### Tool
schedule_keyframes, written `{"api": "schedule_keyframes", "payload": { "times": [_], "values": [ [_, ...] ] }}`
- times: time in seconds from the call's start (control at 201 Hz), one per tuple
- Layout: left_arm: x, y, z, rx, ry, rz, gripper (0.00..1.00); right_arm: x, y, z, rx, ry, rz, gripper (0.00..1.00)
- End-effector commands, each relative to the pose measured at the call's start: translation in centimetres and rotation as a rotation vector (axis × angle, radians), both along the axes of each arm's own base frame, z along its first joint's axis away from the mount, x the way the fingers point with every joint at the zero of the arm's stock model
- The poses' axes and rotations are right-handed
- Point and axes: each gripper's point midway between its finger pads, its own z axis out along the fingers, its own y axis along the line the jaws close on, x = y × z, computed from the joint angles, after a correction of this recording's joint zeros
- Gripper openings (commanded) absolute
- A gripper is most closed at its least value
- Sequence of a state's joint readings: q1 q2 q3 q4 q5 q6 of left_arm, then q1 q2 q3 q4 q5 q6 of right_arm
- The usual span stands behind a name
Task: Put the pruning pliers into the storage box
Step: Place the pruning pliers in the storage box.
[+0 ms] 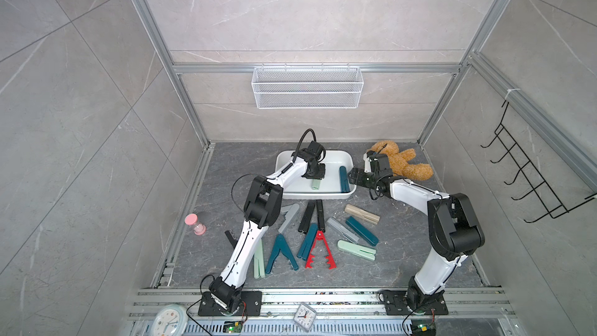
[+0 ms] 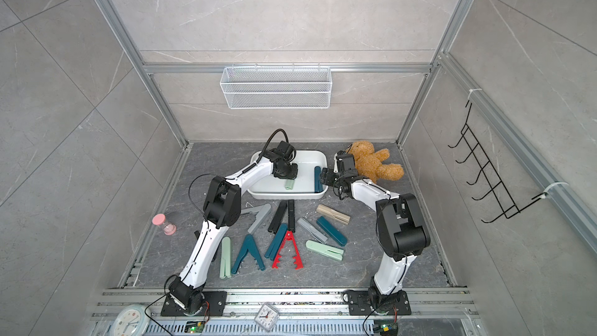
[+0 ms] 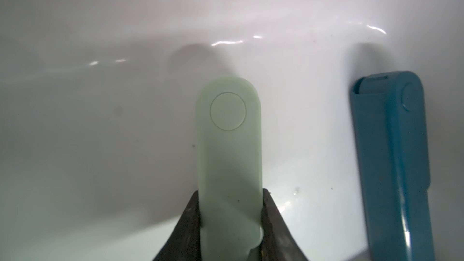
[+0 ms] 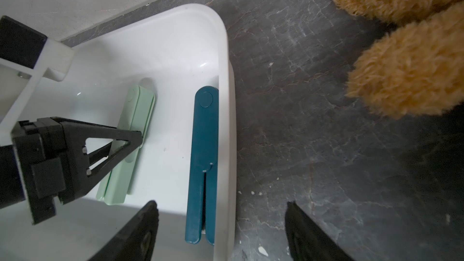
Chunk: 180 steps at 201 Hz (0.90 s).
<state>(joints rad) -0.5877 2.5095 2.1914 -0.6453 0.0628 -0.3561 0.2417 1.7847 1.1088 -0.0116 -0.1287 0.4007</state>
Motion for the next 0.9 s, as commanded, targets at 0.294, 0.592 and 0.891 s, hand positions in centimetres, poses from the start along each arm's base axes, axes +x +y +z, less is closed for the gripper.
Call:
{"api": "schedule_keyframes", "payload": {
  "times": [0.294,0.592,0.891],
  "values": [
    [-3.0,-3.5,0.5,-0.085,0.063,-0.058,0.51,0.3,0.3,-0.1,0.031,0.024,-0.009,0.80],
    [-2.5,-3.1,2.6,-0.114,0.035,-0.034,0.55,0.0,0.0,0.1,0.023,0.021,-0.015,0.80],
    [-2.8,-4.2,5.8,-0.287,0.048,-0.040,0.54,-0.2,-0.2,0.0,0.016,0.025,-0.019,0.80]
  ]
}}
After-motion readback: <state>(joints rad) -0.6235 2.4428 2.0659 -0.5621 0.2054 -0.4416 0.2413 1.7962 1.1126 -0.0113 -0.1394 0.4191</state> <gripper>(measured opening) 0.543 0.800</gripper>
